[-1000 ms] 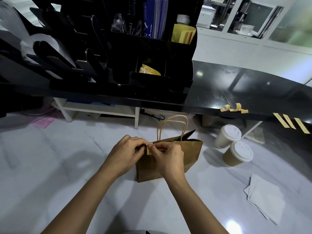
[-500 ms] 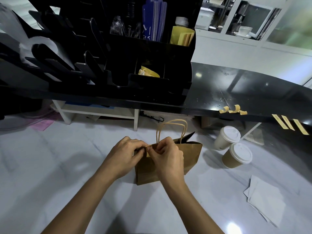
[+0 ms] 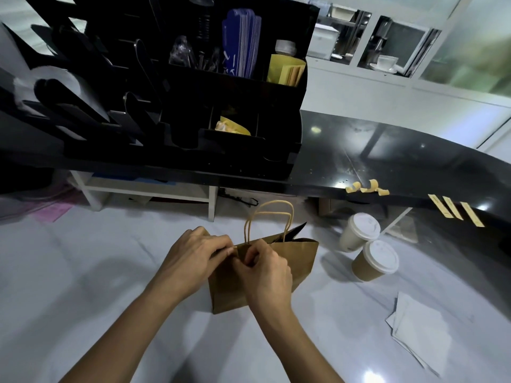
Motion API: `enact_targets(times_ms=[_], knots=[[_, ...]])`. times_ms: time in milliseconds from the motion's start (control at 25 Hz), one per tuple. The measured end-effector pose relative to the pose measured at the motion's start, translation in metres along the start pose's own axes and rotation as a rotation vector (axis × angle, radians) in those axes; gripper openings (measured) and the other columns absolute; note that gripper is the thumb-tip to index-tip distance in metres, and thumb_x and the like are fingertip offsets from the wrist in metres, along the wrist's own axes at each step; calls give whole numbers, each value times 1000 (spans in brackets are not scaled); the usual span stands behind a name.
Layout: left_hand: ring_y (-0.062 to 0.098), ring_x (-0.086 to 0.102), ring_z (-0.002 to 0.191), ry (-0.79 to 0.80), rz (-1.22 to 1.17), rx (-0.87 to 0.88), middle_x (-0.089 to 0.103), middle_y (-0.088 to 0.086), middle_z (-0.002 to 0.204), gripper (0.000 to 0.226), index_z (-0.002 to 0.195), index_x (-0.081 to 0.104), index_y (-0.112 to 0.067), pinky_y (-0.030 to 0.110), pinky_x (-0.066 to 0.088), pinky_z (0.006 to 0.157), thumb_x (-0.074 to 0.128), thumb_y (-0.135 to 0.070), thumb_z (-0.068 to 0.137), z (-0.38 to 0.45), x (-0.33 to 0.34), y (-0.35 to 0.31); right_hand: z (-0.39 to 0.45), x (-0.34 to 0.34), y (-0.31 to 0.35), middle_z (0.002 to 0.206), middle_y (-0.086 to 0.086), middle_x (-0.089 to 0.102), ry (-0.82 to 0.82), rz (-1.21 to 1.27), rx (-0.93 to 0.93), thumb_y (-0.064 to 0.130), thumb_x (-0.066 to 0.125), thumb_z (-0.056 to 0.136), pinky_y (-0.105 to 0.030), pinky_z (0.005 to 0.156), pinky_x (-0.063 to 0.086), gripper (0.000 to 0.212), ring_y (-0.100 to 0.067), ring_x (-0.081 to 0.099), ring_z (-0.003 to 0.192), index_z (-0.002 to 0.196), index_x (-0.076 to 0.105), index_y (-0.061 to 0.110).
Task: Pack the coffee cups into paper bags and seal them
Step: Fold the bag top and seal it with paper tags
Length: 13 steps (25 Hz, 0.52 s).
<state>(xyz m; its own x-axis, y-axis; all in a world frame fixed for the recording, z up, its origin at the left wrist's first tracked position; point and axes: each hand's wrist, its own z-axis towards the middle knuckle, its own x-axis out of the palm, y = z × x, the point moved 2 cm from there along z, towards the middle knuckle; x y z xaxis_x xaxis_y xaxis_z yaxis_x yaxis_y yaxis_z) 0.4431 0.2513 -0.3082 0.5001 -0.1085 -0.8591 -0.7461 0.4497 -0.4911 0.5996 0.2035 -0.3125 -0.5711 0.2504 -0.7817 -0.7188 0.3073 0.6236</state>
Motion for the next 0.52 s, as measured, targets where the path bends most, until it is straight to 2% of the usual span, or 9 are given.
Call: enact_targets(times_ms=[240, 520], knots=[[8, 45, 92, -26, 27, 30, 58, -16, 89, 16, 99, 61, -39, 27, 40, 71, 46, -43, 102, -1, -5, 0, 0, -2, -13, 69, 10, 63, -5, 40, 43, 50, 78, 80, -30, 61, 51, 33, -9, 60, 65, 74, 54, 28], [5, 44, 91, -57, 62, 3, 57, -21, 88, 8, 98, 59, -40, 22, 34, 70, 52, -39, 100, -3, -13, -1, 3, -12, -26, 59, 12, 58, -54, 108, 26, 46, 81, 75, -20, 51, 36, 33, -7, 55, 56, 69, 53, 30]])
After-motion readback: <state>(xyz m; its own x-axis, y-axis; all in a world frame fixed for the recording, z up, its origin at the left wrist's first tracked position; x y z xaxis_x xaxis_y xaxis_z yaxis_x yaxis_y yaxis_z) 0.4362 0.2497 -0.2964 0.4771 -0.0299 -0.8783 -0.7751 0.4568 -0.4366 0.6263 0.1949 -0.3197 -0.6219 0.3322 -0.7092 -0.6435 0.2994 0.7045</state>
